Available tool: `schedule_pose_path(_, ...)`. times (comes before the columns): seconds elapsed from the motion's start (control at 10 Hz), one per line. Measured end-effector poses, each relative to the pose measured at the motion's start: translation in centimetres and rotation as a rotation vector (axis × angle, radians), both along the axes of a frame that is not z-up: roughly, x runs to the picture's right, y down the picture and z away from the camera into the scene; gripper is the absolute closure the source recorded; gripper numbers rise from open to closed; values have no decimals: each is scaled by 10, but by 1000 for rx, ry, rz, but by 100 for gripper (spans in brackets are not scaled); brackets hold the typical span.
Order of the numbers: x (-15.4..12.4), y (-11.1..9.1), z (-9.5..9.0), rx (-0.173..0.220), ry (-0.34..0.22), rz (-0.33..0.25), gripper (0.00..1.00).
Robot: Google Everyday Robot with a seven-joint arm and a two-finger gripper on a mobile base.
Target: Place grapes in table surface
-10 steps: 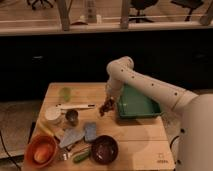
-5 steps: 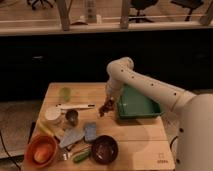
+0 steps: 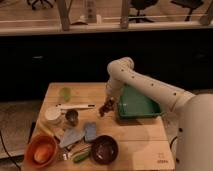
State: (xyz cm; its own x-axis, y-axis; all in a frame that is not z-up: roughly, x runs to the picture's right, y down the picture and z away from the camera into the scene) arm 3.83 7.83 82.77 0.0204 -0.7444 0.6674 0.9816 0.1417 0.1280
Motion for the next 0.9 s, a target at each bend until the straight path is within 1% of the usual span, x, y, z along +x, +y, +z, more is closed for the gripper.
schedule_pose_path(0.9, 2, -1, 3, -17, -12, 12, 96)
